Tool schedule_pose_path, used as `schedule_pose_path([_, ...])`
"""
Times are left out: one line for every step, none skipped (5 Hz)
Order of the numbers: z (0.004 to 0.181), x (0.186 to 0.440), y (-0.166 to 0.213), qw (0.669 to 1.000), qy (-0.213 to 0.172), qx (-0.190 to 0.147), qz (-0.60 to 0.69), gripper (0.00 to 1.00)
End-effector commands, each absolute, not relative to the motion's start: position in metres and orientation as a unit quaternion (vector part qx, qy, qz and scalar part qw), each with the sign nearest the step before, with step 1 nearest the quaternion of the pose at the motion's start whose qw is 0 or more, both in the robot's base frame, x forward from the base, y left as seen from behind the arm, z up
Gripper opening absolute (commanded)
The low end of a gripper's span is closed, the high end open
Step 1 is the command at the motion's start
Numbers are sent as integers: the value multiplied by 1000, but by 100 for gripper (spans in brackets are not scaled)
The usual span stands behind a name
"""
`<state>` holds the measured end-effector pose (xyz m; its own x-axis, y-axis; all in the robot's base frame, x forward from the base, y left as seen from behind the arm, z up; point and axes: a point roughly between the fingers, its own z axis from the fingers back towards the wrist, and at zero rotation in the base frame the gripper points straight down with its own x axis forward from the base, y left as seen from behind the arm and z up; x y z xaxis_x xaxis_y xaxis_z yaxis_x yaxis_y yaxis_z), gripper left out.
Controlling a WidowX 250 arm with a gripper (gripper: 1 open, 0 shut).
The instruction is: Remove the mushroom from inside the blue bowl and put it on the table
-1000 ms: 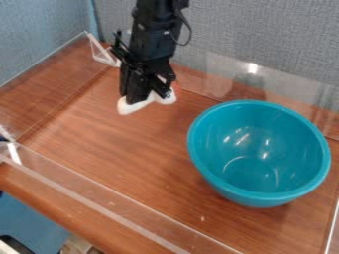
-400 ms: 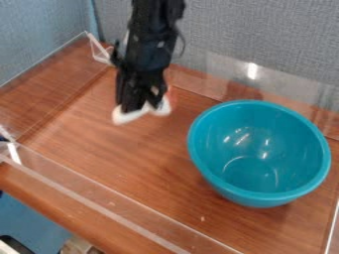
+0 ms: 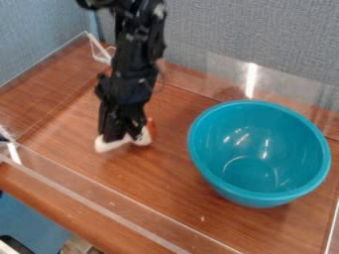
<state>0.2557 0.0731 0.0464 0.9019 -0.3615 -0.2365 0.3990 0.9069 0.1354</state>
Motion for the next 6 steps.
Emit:
schedule_pose_path([48, 252, 76, 972, 93, 91, -198, 0])
schedule_pose_path([50, 249, 74, 972, 91, 83, -198, 100])
schedule_pose_path([51, 246, 73, 973, 89, 78, -196, 100])
schedule_pose_path([53, 244, 74, 975, 85, 73, -193, 100])
schedule_pose_path([53, 243, 74, 976, 81, 67, -190, 100])
schedule_pose_path([54, 242, 75, 978, 75, 58, -186, 100])
